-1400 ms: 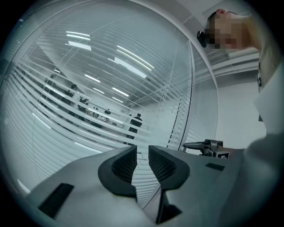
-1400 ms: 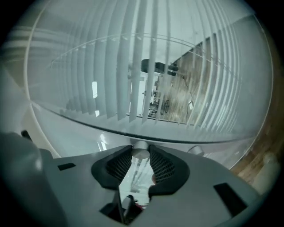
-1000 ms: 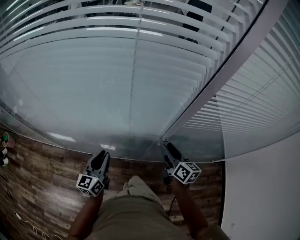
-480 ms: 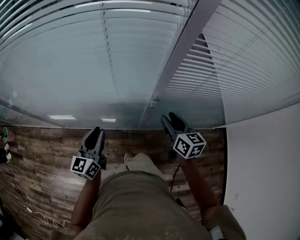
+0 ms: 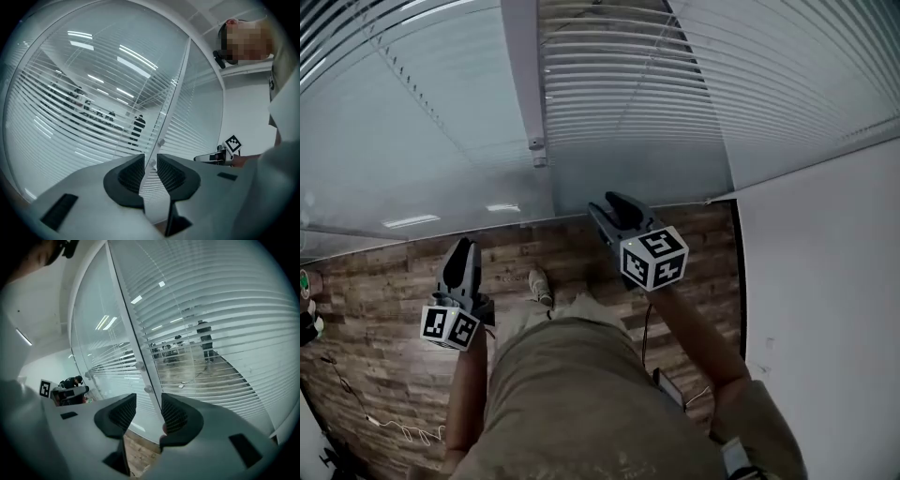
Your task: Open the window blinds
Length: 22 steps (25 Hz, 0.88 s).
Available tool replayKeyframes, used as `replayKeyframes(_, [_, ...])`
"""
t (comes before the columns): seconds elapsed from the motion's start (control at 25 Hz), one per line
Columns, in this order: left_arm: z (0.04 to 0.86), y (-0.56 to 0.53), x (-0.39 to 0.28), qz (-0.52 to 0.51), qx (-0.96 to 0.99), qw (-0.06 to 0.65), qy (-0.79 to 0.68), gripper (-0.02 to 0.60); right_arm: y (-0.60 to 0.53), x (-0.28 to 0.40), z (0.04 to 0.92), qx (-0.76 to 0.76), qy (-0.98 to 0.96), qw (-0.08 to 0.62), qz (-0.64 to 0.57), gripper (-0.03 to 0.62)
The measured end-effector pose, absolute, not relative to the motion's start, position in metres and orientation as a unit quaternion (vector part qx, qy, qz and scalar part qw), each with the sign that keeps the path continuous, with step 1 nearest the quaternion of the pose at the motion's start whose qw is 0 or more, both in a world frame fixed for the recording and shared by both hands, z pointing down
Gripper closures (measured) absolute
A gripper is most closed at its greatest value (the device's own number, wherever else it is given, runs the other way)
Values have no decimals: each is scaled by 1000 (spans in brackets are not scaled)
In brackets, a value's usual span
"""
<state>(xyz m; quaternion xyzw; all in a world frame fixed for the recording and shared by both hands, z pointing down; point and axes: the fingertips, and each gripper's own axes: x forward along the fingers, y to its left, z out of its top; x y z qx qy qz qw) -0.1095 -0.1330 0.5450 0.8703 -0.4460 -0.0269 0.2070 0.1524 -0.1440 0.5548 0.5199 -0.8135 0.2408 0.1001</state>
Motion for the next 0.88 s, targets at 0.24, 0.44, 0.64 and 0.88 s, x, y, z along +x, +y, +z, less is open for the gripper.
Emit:
replayKeyframes(0.24, [558,-99,-50,-34,874,238,-422,488,-107,197,578,517,-810,132,244,424])
replayKeyframes(0.44, [539,-67,-12,-36,877,240,-416,488,-79,226,555,522,-810,118,241,424])
replayKeyframes(0.64, [541,-37,18,-24,880,238,-411,488,-52,244,550,517,-812,107,247,424])
replayKeyframes(0.88, [546,-10,43,-12,881,235,-410,488,-34,260,543,504,-821,110,243,424])
